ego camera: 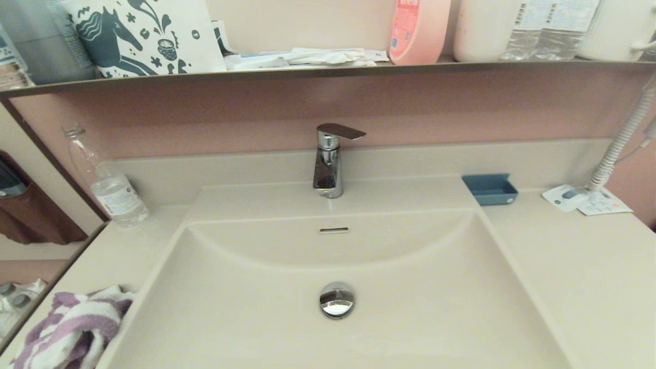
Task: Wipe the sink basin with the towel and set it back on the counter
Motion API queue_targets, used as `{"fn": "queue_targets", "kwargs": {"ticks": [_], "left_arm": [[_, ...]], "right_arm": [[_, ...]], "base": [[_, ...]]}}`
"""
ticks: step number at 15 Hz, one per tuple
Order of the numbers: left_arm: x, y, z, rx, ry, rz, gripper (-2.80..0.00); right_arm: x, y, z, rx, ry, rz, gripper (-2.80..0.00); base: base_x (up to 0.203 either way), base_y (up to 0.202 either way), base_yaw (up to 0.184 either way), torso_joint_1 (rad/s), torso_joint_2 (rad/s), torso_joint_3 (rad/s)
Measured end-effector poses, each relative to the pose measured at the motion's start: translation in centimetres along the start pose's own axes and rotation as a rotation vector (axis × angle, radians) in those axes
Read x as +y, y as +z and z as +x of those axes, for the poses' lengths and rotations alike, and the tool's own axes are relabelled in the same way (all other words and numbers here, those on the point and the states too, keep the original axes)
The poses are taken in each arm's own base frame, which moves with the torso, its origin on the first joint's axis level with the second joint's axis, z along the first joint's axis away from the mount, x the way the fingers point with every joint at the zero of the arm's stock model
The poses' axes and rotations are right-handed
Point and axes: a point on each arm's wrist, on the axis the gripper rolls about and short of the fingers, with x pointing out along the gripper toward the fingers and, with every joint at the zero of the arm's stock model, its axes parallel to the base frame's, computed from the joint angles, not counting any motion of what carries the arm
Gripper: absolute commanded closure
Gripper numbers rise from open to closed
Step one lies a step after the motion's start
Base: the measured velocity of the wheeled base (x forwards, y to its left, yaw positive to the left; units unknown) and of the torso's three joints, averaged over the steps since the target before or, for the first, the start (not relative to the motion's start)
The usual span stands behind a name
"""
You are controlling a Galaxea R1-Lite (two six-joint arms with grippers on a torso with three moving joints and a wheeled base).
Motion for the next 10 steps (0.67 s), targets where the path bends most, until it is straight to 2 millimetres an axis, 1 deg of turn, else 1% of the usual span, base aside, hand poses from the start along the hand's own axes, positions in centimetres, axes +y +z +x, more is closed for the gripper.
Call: {"fn": "queue_targets", "kwargs": {"ticks": [3, 5, 8, 10], "left_arm": [[0.9, -0.8, -0.5, -0.142, 0.165, 0.003, 0.0], [1.7, -1.4, -0.3, -0.234, 0.261, 0.013, 0.0], [3.2, -2.9, 1.5, -0.336, 0.399, 0.054, 0.0], [4.6, -4.0, 3.5, -0.372, 0.481, 0.086, 0.0]], "right_arm": [[0.0, 0.0, 0.0, 0.0, 0.0, 0.0, 0.0], [0.0, 0.0, 0.0, 0.0, 0.0, 0.0, 0.0], [0.0, 0.0, 0.0, 0.0, 0.0, 0.0, 0.0], [0.0, 0.0, 0.0, 0.0, 0.0, 0.001, 0.0]], "base": [[0.0, 0.0, 0.0, 0.0, 0.0, 0.0], [0.0, 0.0, 0.0, 0.0, 0.0, 0.0], [0.0, 0.0, 0.0, 0.0, 0.0, 0.0], [0.0, 0.0, 0.0, 0.0, 0.0, 0.0]]}}
